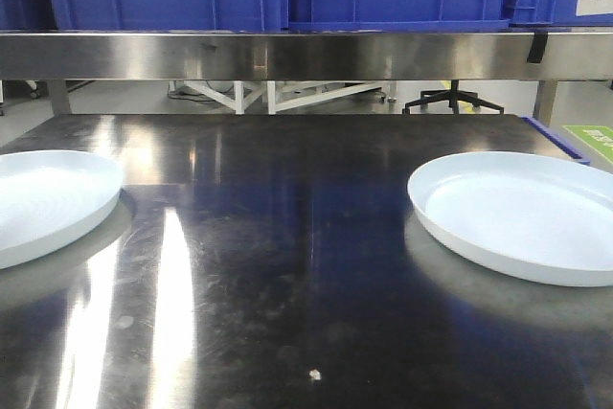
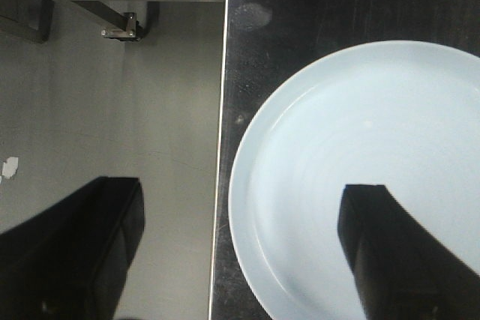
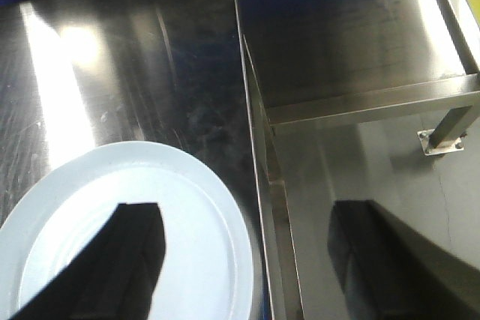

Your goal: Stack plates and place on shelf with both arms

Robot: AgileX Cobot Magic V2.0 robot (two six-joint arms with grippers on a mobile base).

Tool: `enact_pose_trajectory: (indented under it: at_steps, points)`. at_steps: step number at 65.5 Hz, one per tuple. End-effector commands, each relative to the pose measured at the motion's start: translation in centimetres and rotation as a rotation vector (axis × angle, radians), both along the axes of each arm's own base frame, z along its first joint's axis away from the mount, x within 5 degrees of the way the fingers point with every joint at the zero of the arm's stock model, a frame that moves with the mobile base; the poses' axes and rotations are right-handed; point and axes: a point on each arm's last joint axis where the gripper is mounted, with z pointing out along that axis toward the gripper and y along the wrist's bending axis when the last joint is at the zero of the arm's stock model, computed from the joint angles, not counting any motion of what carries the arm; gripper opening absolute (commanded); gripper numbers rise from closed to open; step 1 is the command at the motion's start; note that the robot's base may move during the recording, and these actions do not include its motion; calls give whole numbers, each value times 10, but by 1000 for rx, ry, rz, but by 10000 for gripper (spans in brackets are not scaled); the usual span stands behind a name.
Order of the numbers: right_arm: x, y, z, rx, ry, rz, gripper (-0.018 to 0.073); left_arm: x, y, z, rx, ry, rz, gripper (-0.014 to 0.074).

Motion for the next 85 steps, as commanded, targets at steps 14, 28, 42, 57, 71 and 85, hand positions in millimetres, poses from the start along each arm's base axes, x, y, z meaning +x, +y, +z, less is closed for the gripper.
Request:
enact_pose_trajectory:
  at_steps: [14, 28, 42, 57, 71, 85]
  points:
    - [8, -1, 15, -16, -92, -2, 569, -12, 0, -18, -10, -28, 15, 559]
    - [8, -2, 15, -16, -93, -2, 569, -12, 17, -31, -21, -54, 81, 559]
    - [8, -2, 15, -16, -93, -2, 569, -7, 25, -29, -71, -112, 118, 559]
    - [8, -2, 15, -16, -93, -2, 569, -4, 24, -32, -74, -112, 114, 559]
    - [8, -2, 15, -16, -93, -2, 569, 4, 24, -45, -74, -86, 111, 559]
    - [8, -1, 15, -16, -92, -2, 569, 8, 23, -50, -77, -93, 106, 559]
